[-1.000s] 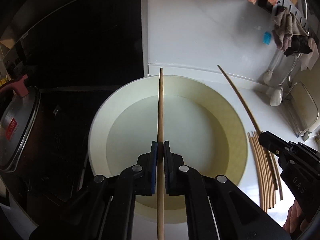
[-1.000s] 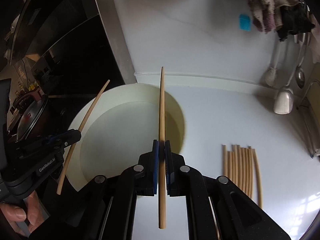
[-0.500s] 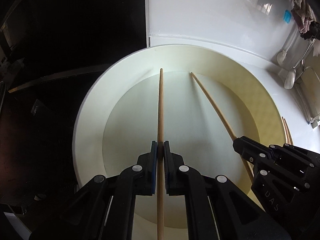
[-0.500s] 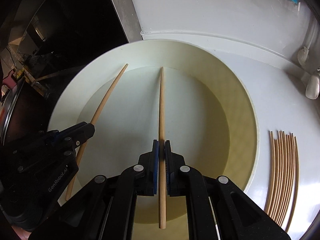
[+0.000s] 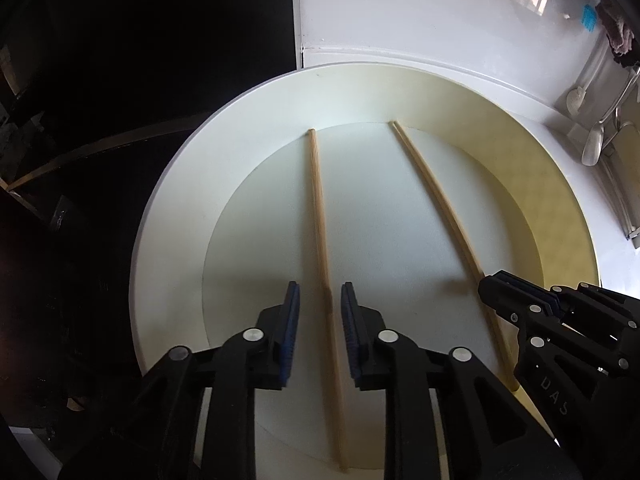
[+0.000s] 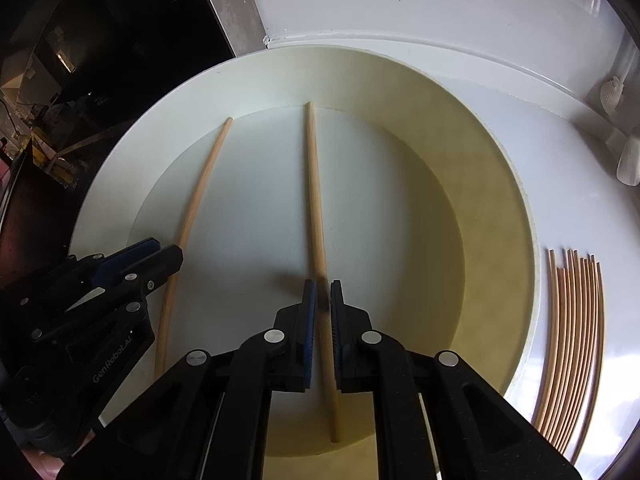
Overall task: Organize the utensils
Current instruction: 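Open the left gripper releasing its chopstick while the right gripper opens too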
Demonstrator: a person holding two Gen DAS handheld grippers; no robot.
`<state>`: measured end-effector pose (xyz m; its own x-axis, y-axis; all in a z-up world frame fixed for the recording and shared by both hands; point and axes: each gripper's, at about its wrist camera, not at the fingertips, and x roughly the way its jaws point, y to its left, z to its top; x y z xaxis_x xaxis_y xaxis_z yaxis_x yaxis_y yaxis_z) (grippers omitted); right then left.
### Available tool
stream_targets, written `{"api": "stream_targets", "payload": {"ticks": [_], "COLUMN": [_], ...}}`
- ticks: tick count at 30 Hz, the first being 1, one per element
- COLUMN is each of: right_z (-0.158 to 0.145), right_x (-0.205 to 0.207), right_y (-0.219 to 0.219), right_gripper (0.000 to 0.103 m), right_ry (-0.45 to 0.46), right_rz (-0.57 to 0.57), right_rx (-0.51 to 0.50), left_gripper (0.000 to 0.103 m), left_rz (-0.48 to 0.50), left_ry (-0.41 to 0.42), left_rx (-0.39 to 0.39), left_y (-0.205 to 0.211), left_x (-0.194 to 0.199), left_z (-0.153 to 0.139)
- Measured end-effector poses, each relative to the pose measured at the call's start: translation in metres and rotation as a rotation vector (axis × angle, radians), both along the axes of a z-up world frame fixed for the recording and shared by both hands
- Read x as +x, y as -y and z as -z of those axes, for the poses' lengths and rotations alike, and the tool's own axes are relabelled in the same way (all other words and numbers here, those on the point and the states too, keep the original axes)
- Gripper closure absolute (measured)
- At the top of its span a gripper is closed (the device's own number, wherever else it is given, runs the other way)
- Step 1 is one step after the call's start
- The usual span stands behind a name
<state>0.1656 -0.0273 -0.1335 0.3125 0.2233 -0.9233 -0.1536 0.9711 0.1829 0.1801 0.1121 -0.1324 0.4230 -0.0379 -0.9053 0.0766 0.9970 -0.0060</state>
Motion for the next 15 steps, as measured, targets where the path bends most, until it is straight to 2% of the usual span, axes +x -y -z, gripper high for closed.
{"api": "stream_targets", "payload": {"ticks": [1, 4, 6, 8, 15], "right_z": [-0.001, -0.009, -0.014, -0.020, -0.041], "right_x": [0.000, -0.002, -0.004, -0.009, -0.037], "right_y": [0.001, 0.004, 0.007, 0.012, 0.025], "right_gripper": [0.087, 0.087, 0.083, 0.076, 0.064], "right_ry": [0.006, 0.026, 0.040, 0.055, 0.097], "right_rz": [0.003, 0.009, 0.016, 0.023, 0.031], "right_rx": [-0.002, -0.007, -0.002, 0.003, 0.028], "left_gripper": [0.062, 0.042, 0.037, 0.036, 0.025], "left_rz": [-0.006, -0.023, -0.033, -0.037, -0.050], "left_ry": [0.006, 0.038, 0.055, 0.069, 0.128], "left_rx": [-0.003, -0.009, 0.002, 0.005, 0.007], "left_y": [-0.002, -0.009, -0.013, -0.016, -0.017], "left_x": [0.000, -0.004, -0.007, -0.012, -0.038], "left_z": [-0.003, -0.013, -0.018, -0.025, -0.053]}}
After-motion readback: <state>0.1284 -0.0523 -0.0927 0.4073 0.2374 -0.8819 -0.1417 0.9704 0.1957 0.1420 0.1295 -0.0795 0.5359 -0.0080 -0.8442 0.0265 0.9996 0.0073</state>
